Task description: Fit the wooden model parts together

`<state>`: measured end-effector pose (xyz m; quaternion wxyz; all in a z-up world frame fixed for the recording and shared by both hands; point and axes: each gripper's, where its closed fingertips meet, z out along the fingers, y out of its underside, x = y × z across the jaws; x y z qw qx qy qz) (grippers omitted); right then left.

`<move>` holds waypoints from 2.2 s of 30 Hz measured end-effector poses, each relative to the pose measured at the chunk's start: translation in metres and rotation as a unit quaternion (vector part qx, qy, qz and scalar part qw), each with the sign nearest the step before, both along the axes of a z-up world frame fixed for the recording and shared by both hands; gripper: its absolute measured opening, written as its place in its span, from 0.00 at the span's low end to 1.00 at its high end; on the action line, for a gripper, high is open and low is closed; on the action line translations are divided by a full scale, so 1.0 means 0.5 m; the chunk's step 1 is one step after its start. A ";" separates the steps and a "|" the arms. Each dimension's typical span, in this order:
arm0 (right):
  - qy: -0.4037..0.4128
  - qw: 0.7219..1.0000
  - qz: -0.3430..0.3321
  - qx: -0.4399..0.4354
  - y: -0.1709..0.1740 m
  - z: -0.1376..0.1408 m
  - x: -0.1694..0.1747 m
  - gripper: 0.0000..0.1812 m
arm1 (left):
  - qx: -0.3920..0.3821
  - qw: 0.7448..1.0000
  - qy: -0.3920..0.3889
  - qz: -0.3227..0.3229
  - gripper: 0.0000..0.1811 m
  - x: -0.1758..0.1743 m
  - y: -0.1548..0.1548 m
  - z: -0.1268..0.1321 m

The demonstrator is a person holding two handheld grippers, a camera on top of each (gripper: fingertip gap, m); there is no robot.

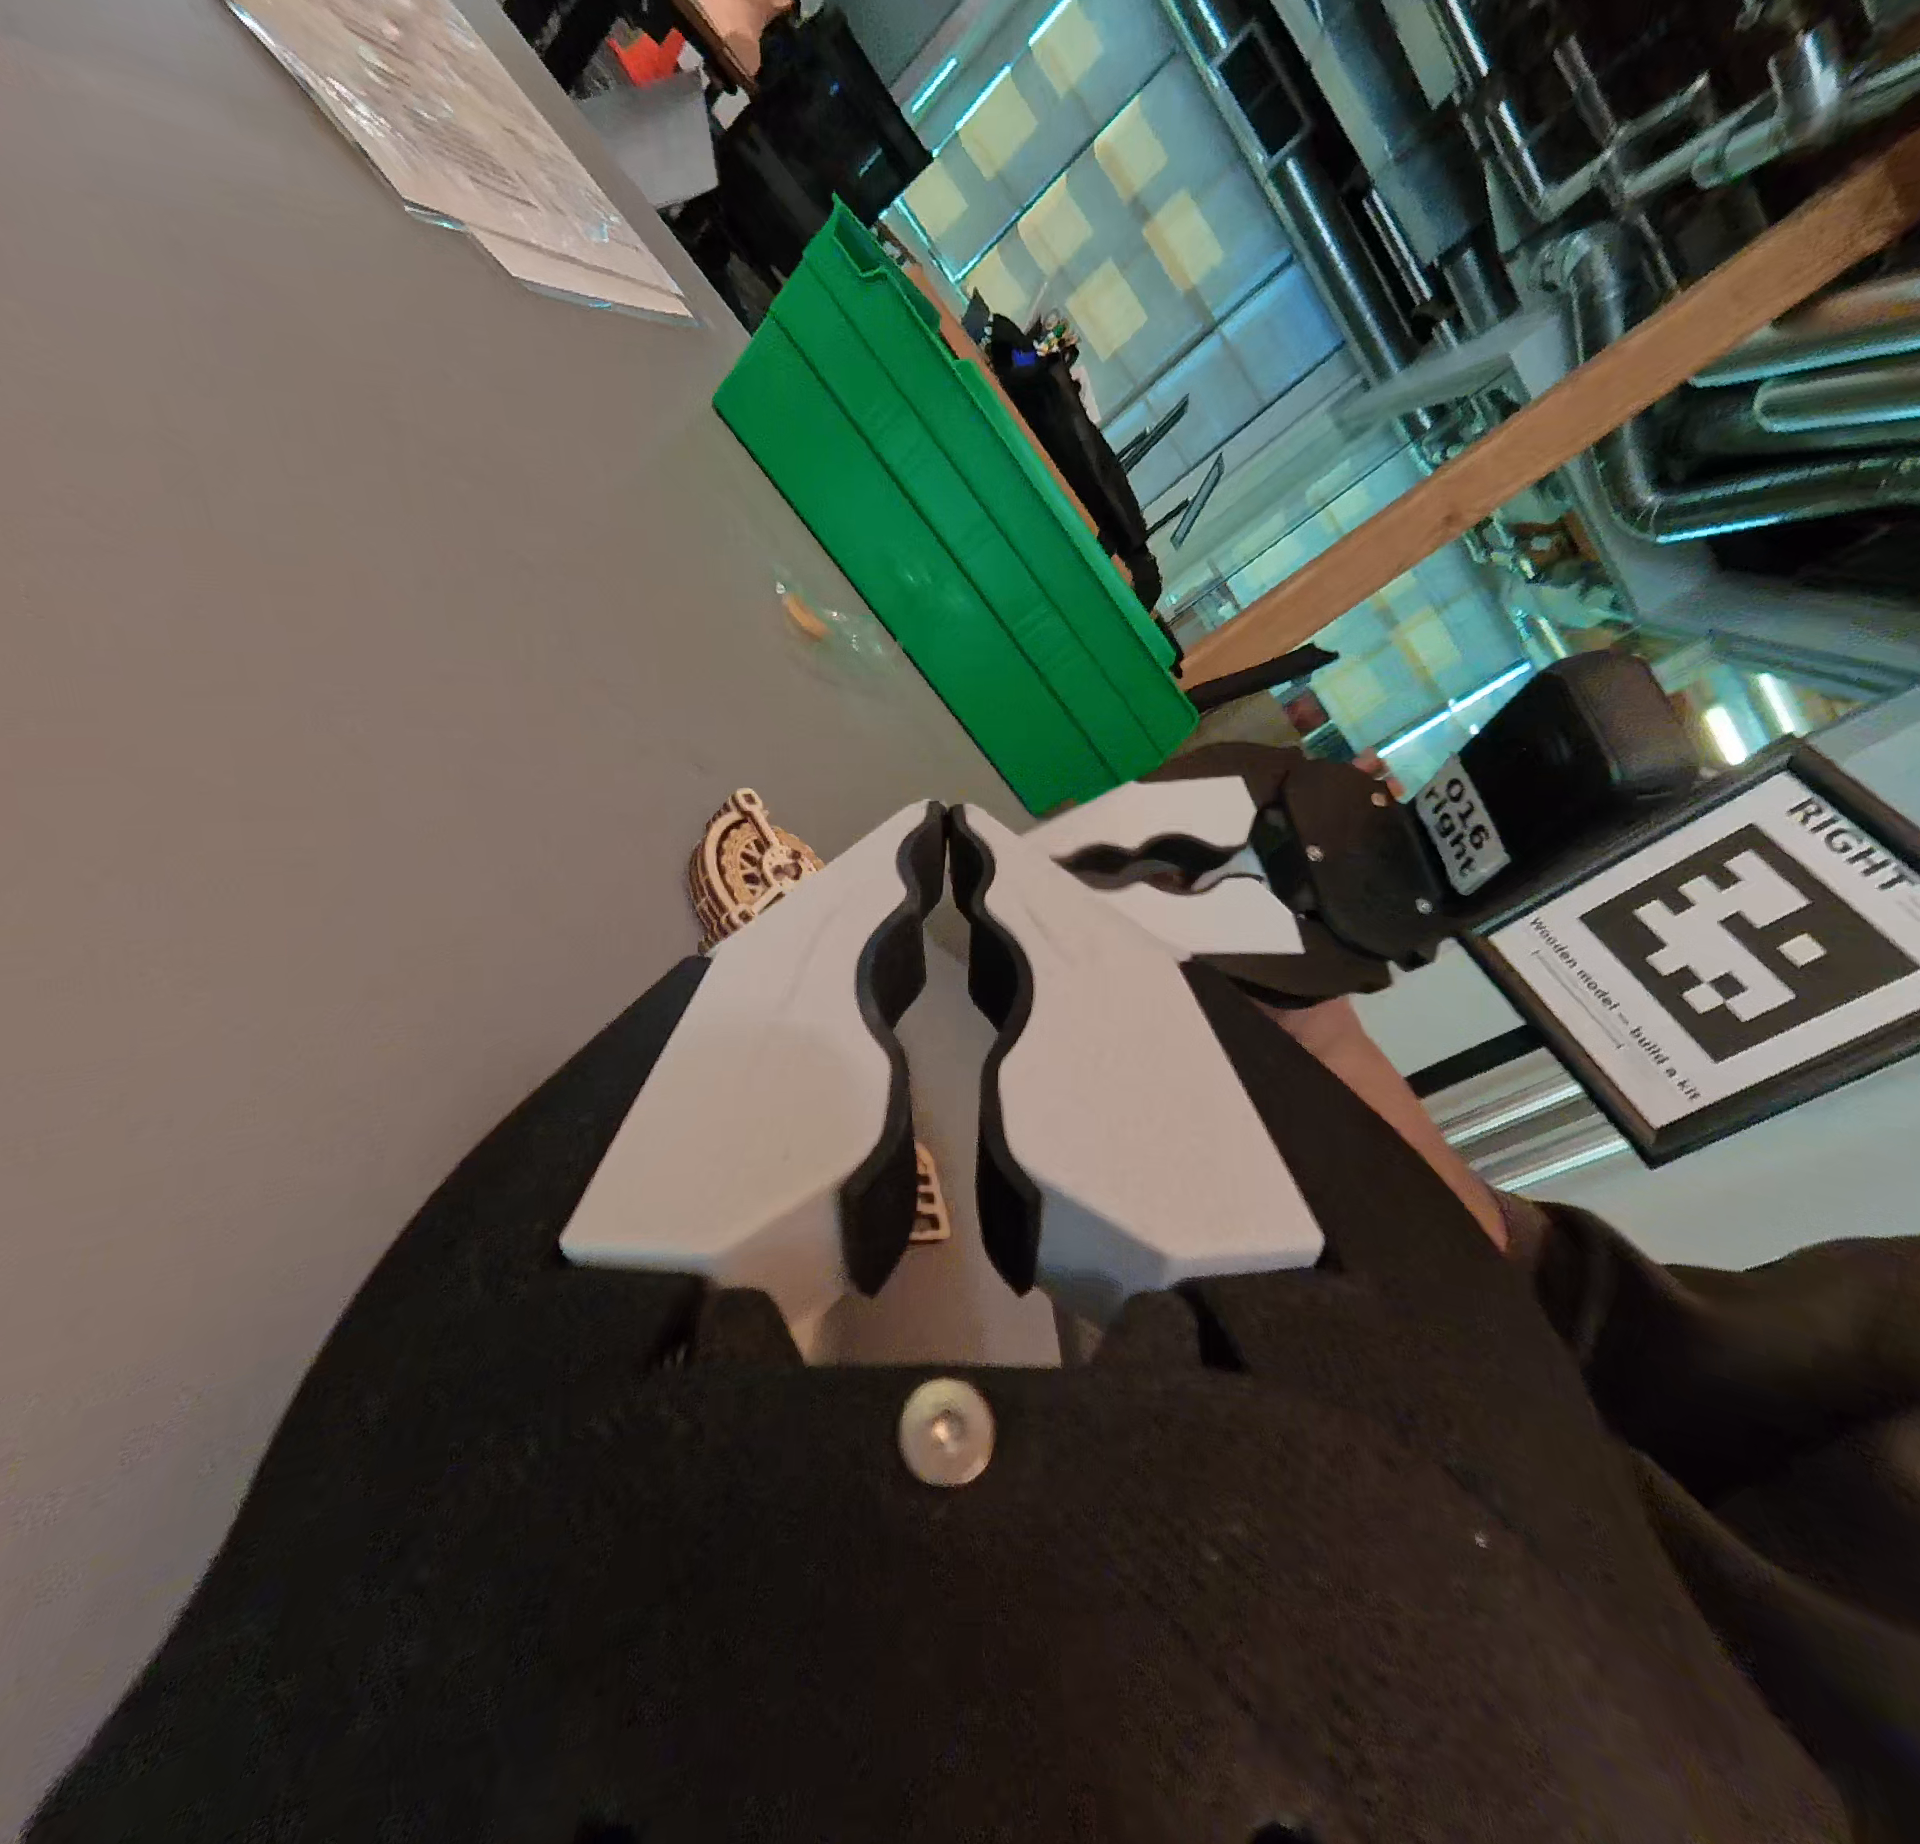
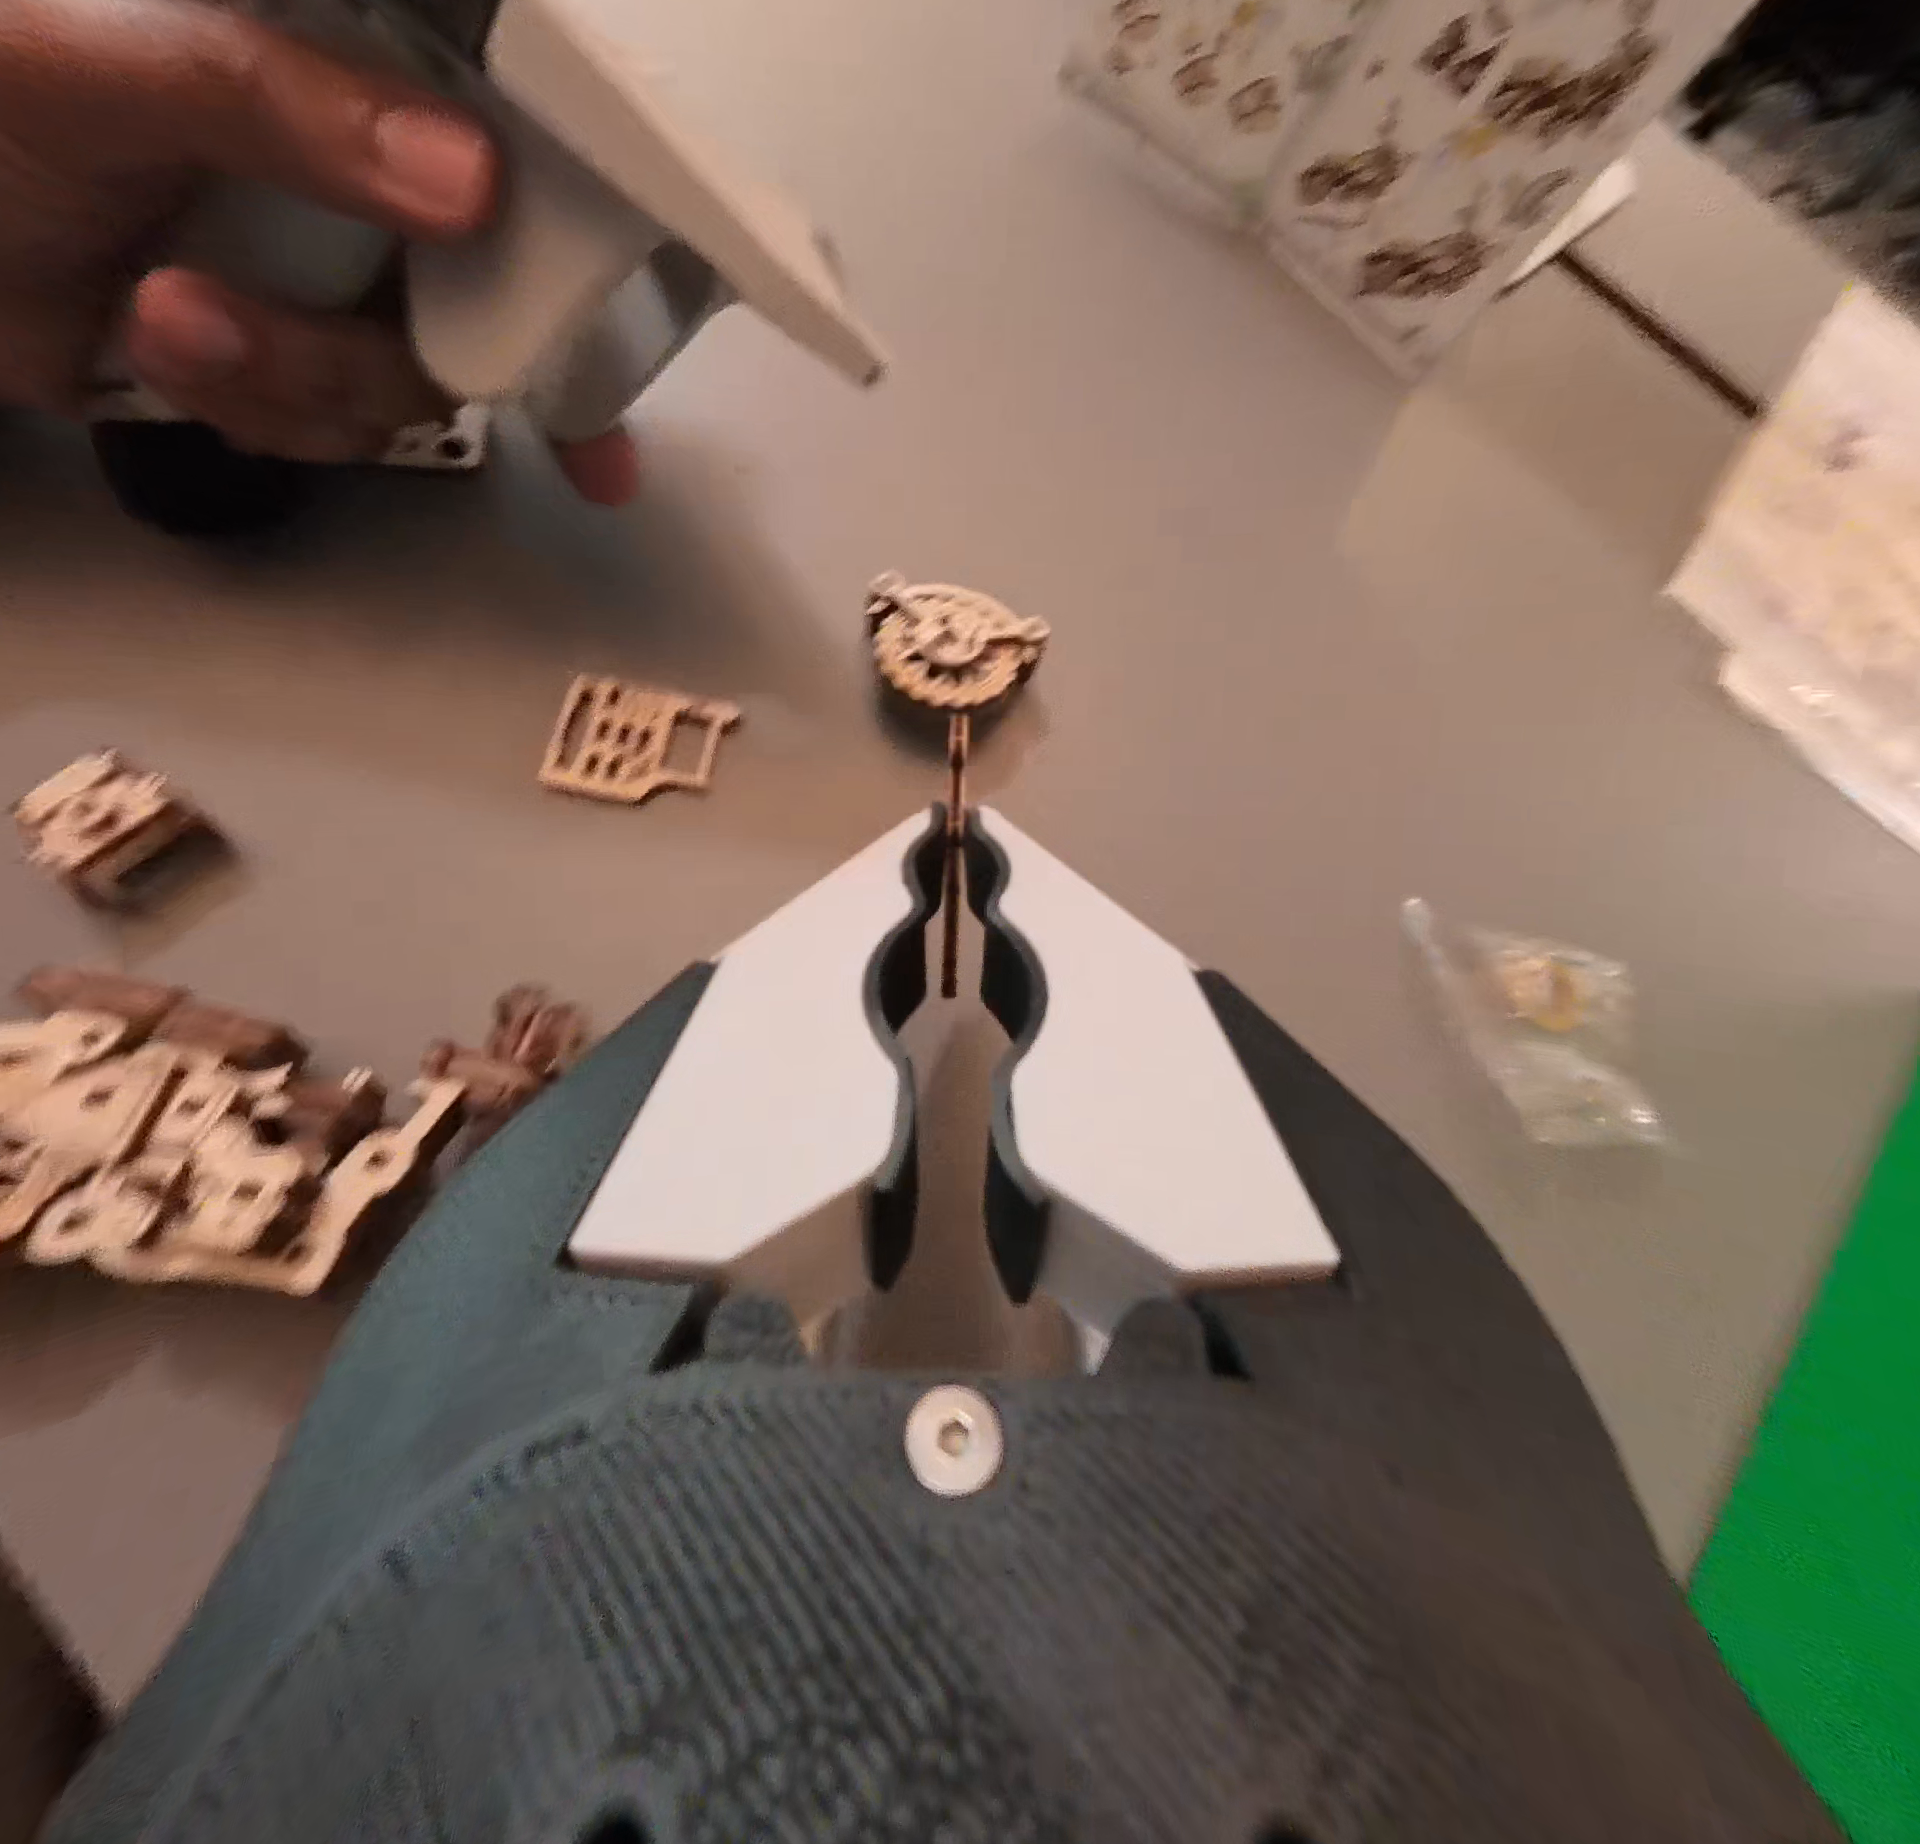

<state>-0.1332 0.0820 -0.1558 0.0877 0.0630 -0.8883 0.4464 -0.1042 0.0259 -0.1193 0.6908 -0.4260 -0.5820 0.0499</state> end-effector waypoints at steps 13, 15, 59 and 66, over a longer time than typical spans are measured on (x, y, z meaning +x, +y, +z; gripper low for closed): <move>0.047 0.992 0.115 0.039 0.044 -0.019 0.045 0.13 | -0.008 1.000 0.006 0.000 0.00 0.009 0.006 0.001; 0.005 0.995 0.102 -0.009 0.046 0.013 0.031 0.13 | -0.010 1.000 0.003 -0.006 0.00 0.011 0.011 -0.001; -0.179 0.963 -0.027 -0.199 0.059 0.113 -0.058 0.27 | -0.208 0.951 0.073 0.215 0.31 0.236 -0.107 0.089; -0.155 0.969 -0.030 -0.189 0.053 0.103 -0.062 0.28 | -0.227 0.946 0.061 0.221 0.31 0.233 -0.135 0.081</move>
